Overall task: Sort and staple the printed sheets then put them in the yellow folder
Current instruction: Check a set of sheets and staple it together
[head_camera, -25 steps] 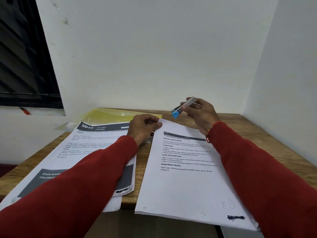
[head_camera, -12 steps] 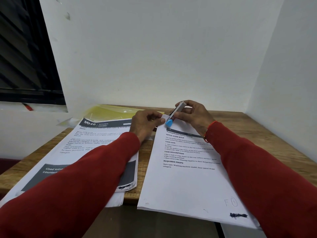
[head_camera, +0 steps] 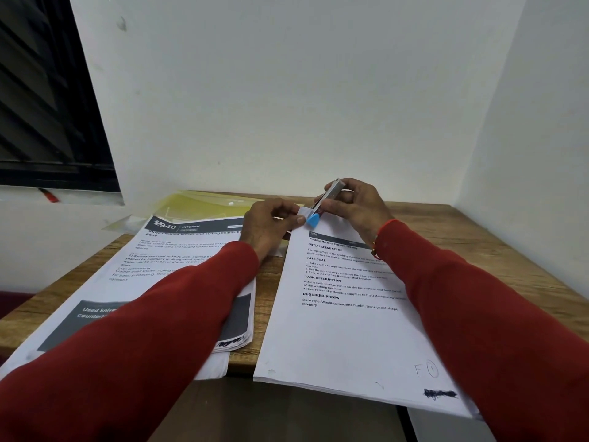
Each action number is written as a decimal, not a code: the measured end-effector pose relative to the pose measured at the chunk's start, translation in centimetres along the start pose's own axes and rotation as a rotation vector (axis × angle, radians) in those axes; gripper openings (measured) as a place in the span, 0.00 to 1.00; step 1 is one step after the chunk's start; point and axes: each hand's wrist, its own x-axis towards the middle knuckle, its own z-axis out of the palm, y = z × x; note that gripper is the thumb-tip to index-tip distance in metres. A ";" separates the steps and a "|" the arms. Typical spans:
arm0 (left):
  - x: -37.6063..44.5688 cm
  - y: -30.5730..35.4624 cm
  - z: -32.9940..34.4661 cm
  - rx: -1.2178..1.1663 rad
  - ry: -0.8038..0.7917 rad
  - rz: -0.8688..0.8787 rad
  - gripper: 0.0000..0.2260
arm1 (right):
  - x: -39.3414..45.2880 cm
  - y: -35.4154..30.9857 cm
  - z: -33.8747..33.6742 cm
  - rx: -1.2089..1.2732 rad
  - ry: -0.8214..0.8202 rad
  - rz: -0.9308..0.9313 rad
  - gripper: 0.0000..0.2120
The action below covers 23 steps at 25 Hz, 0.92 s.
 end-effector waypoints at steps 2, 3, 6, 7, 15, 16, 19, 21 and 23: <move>0.0 0.1 0.0 -0.026 0.002 -0.004 0.09 | 0.0 0.0 0.1 -0.001 0.005 0.004 0.14; 0.0 0.1 0.0 -0.043 0.001 -0.012 0.09 | 0.0 -0.1 0.1 -0.006 0.010 0.008 0.14; -0.3 0.5 0.0 -0.084 -0.006 -0.032 0.10 | 0.1 -0.4 0.2 -0.014 0.053 0.026 0.12; -0.4 0.6 0.1 -0.093 -0.016 -0.033 0.10 | 0.1 -0.5 0.2 -0.020 0.073 0.033 0.12; -0.4 0.4 -0.1 -0.135 -0.020 -0.054 0.10 | 0.2 -0.4 -1.8 0.341 0.134 0.101 0.13; -0.4 0.4 -0.1 -0.131 -0.021 -0.057 0.10 | 0.6 -0.3 -2.8 0.375 0.197 0.099 0.13; -0.4 0.4 0.0 -0.126 -0.030 -0.055 0.09 | 1.1 0.8 -5.5 0.146 0.388 0.148 0.19; -0.4 0.2 0.1 -0.111 -0.026 -0.047 0.09 | 0.9 2.0 -6.8 -0.252 0.445 0.239 0.22; -0.3 0.2 0.1 -0.093 -0.019 -0.041 0.09 | 0.5 3.0 -7.4 -0.360 0.406 0.298 0.20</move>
